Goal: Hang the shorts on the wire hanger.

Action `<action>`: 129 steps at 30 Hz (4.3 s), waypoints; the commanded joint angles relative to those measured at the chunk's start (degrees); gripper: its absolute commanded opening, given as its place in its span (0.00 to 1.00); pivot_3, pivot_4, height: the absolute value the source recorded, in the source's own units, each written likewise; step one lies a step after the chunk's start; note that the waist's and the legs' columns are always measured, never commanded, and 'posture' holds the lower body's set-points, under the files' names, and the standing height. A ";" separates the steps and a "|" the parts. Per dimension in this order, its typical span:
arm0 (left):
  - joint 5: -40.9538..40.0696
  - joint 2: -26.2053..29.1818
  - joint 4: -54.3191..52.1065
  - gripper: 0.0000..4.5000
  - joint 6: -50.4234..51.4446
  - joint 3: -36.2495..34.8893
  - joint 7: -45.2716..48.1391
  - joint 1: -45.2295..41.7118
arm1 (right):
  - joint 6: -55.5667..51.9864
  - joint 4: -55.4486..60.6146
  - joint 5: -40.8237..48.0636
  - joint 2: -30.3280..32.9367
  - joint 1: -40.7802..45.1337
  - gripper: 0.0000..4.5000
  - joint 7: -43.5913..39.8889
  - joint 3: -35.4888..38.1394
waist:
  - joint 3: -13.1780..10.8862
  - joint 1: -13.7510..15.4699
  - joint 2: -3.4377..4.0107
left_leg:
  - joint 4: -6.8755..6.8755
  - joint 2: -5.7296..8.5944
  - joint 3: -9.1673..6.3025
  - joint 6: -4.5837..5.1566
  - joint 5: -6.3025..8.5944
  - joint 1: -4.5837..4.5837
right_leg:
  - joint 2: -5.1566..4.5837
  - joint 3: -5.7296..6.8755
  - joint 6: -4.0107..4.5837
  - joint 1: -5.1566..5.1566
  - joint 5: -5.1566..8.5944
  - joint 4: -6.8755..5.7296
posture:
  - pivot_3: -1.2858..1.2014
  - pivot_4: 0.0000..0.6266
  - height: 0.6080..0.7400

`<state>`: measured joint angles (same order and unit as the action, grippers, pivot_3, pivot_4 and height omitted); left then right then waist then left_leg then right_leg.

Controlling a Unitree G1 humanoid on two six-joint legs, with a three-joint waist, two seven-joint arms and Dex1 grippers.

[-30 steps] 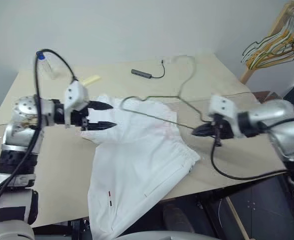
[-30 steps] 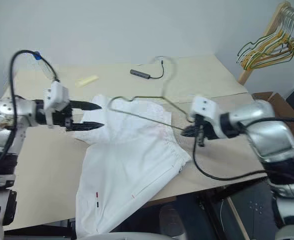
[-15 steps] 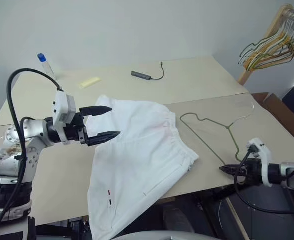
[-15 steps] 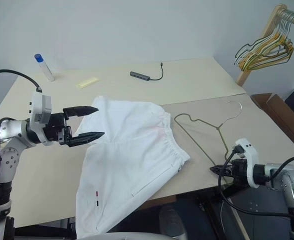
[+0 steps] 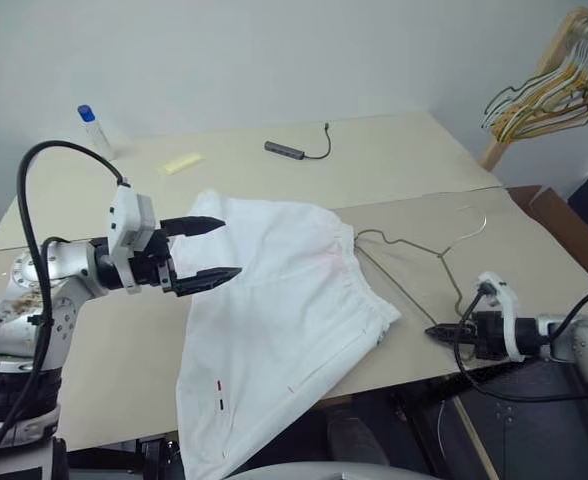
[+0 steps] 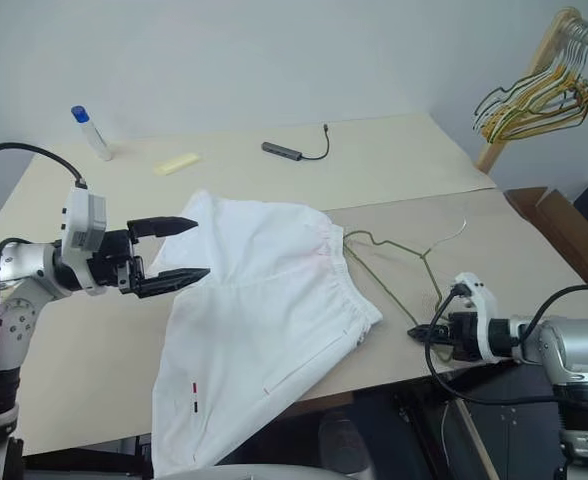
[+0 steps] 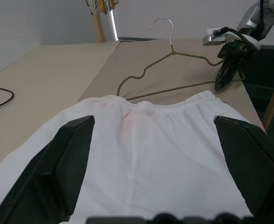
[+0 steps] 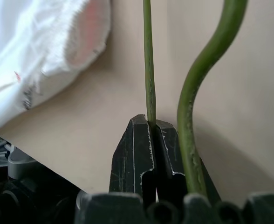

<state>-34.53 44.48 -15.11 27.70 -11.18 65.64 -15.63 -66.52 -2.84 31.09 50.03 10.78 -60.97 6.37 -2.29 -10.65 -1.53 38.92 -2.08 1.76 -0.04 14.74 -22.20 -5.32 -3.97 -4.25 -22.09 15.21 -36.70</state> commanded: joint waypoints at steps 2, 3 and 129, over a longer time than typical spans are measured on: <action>-0.84 0.70 -1.46 0.99 -0.75 -1.04 -0.60 -0.47 | 1.78 1.01 1.76 2.89 2.47 0.00 -4.90 -2.63 | 0.00 0.48 0.00 | 0.00 0.00 0.01 0.00 0.00 -0.01 | -0.01 0.01 0.00 0.00 0.00 0.01 | 0.46 0.00 1.00; -0.81 0.66 -1.51 0.99 -0.82 -0.97 -0.68 -0.47 | 2.04 0.85 1.33 3.55 3.11 0.00 -6.05 -4.45 | 0.00 0.56 0.00 | 0.01 0.01 0.02 0.00 0.00 -0.02 | -0.02 0.01 0.00 0.00 0.00 0.02 | 0.46 0.00 1.00; 24.26 0.18 36.35 0.00 -26.03 16.25 13.55 -24.80 | 13.28 13.08 5.01 -20.37 11.22 0.00 21.36 8.79 | -0.02 -2.69 0.18 | 0.05 0.15 -0.95 -0.03 -0.03 -0.20 | 0.03 0.03 -0.01 -0.15 -0.01 -0.32 | 0.44 0.00 1.00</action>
<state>-9.15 42.72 22.66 1.83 7.47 78.22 -40.08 -54.77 9.51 35.22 28.24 21.77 -39.39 12.09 -2.30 -13.34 -1.35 38.97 -1.92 0.82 -0.07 14.71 -22.40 -5.29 -3.94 -4.25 -22.23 15.19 -37.02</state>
